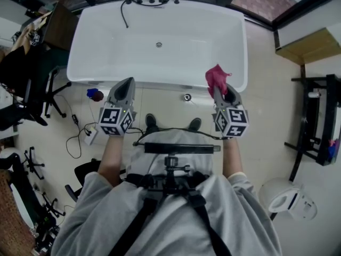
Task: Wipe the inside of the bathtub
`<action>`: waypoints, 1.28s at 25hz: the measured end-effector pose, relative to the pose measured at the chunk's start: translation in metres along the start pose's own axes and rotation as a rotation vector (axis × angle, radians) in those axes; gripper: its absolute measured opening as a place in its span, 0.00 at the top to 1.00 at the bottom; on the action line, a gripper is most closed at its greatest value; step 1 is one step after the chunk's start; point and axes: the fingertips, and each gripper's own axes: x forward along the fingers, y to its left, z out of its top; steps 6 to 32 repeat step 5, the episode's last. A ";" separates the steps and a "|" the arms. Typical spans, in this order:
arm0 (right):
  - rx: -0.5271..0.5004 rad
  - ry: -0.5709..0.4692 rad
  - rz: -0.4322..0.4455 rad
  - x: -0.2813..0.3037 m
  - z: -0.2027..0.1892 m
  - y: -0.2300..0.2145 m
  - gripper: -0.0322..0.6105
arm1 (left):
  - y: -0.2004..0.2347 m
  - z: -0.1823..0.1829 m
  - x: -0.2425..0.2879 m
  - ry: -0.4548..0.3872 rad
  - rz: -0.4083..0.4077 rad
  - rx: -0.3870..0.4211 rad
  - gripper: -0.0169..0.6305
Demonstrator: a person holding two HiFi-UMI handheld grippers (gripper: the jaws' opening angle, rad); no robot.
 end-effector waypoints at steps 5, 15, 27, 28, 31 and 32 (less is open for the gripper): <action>-0.005 0.002 -0.007 -0.005 -0.001 0.002 0.80 | -0.003 0.000 -0.006 -0.002 -0.010 -0.005 0.96; -0.005 0.002 -0.007 -0.005 -0.001 0.002 0.80 | -0.003 0.000 -0.006 -0.002 -0.010 -0.005 0.96; -0.005 0.002 -0.007 -0.005 -0.001 0.002 0.80 | -0.003 0.000 -0.006 -0.002 -0.010 -0.005 0.96; -0.005 0.002 -0.007 -0.005 -0.001 0.002 0.80 | -0.003 0.000 -0.006 -0.002 -0.010 -0.005 0.96; -0.005 0.002 -0.007 -0.005 -0.001 0.002 0.80 | -0.003 0.000 -0.006 -0.002 -0.010 -0.005 0.96; -0.005 0.002 -0.007 -0.005 -0.001 0.002 0.80 | -0.003 0.000 -0.006 -0.002 -0.010 -0.005 0.96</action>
